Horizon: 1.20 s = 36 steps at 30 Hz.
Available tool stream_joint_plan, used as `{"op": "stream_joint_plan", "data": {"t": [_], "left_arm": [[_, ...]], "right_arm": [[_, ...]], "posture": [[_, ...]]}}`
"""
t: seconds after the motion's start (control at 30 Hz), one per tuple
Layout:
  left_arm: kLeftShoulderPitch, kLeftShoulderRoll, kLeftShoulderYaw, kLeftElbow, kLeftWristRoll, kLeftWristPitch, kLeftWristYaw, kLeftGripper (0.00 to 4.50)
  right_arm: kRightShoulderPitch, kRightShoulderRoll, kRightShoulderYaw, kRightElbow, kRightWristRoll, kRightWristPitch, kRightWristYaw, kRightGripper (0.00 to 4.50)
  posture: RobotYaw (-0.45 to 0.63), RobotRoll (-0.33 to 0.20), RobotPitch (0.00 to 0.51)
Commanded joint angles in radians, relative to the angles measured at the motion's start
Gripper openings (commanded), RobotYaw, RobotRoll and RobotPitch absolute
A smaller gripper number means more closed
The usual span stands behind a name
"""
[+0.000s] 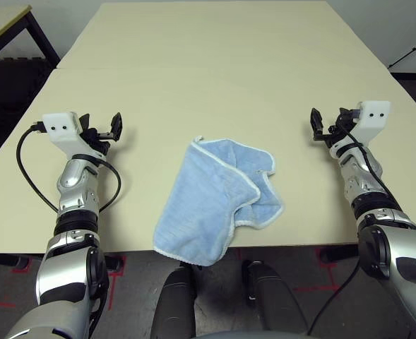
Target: Fold the towel and set it aside.
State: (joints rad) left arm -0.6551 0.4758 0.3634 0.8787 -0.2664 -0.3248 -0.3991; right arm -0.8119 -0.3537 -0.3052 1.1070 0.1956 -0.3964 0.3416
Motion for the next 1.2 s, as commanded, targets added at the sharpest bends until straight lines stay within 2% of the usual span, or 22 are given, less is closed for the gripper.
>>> {"op": "stream_joint_plan", "data": {"t": [0.03,0.3,0.43,0.67,0.93,1.2], "left_arm": [[0.001,0.007,-0.008,0.014,0.013,-0.010,0.003,4.45],[-0.003,0.011,-0.011,0.016,0.017,-0.003,-0.006,4.45],[-0.004,0.022,-0.025,0.010,0.014,0.008,-0.064,4.45],[-0.050,0.076,-0.048,-0.035,-0.075,0.166,-0.385,4.45],[-0.068,0.180,-0.179,-0.103,-0.065,0.323,-0.799,4.45],[-0.062,0.236,-0.268,-0.109,-0.027,0.230,-1.062,4.45]], "right_arm": [[-0.002,-0.006,-0.001,0.017,-0.002,-0.010,0.000,4.50],[0.002,-0.009,-0.003,0.015,0.000,-0.010,-0.002,4.50],[0.006,-0.011,-0.002,0.010,-0.001,-0.009,-0.001,4.50],[0.004,-0.029,0.002,0.013,-0.005,0.001,0.020,4.50],[-0.027,-0.042,0.014,0.031,-0.014,0.016,0.051,4.50],[-0.049,-0.053,0.020,0.041,-0.018,0.021,0.071,4.50]], "posture": [[-0.01,0.000,0.130],[-0.01,0.000,0.127],[-0.02,0.000,0.131],[0.00,0.000,0.143],[0.02,0.000,0.151],[0.01,0.000,0.158]]}}
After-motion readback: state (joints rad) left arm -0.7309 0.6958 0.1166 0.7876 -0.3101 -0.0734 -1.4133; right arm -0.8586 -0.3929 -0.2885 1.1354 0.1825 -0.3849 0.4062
